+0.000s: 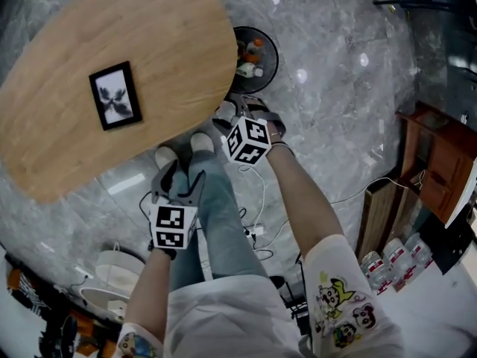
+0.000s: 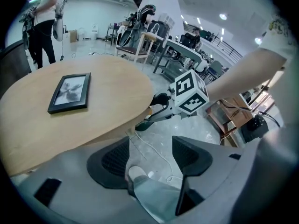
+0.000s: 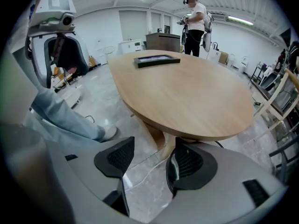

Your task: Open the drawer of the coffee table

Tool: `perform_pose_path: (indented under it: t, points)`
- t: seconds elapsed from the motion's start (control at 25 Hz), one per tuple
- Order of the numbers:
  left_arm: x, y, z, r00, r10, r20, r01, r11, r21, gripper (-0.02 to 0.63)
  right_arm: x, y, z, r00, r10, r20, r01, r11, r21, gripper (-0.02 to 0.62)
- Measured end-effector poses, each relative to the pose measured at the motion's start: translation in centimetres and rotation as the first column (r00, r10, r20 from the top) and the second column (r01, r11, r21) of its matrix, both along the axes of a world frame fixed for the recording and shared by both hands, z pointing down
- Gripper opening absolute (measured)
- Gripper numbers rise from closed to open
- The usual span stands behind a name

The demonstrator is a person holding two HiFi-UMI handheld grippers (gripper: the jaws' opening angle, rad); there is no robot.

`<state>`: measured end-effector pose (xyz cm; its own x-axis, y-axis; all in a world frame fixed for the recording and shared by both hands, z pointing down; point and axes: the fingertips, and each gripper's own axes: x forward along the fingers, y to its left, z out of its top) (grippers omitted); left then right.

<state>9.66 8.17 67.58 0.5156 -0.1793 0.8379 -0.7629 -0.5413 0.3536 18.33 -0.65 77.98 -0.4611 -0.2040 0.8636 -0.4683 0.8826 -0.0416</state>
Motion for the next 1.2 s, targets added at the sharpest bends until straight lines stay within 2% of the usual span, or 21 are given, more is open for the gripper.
perform_pose_path:
  t: [0.32, 0.48, 0.6, 0.68, 0.88, 1.08, 1.2]
  points:
    - [-0.5, 0.4, 1.1, 1.0, -0.021, 0.014, 0.022, 1.0, -0.019, 0.264, -0.8, 0.0, 0.5, 0.999, -0.023, 0.034, 0.023, 1.0, 0.015, 0.235]
    - [-0.8, 0.3, 1.2, 1.0, -0.019, 0.021, 0.019, 1.0, -0.018, 0.264, -0.6, -0.5, 0.9, 0.999, -0.008, 0.042, 0.006, 0.999, 0.037, 0.156]
    - [-1.5, 0.2, 1.4, 0.999, -0.028, 0.029, 0.028, 0.999, -0.017, 0.264, -0.9, -0.9, 1.6, 0.999, 0.024, 0.044, -0.025, 0.999, 0.022, 0.153]
    - [-2.0, 0.3, 1.5, 0.999, -0.033, 0.035, 0.034, 0.999, -0.017, 0.264, -1.1, -1.2, 1.7, 0.998, 0.038, 0.045, -0.04, 0.999, 0.034, 0.126]
    - [-2.9, 0.5, 1.9, 0.998, -0.043, 0.042, 0.044, 0.999, -0.021, 0.264, -0.8, -1.0, 1.6, 0.998, -0.04, 0.049, 0.037, 0.998, 0.057, 0.111]
    - [-3.3, 0.8, 1.7, 0.998, -0.045, 0.04, 0.046, 0.999, -0.02, 0.264, -0.9, -0.9, 1.5, 0.995, -0.082, 0.056, 0.077, 0.994, 0.076, 0.101]
    - [-3.3, 0.7, 1.6, 0.999, -0.042, 0.034, 0.042, 0.999, -0.015, 0.264, -0.8, 0.0, 1.2, 0.982, -0.183, 0.039, 0.178, 0.978, 0.109, 0.091]
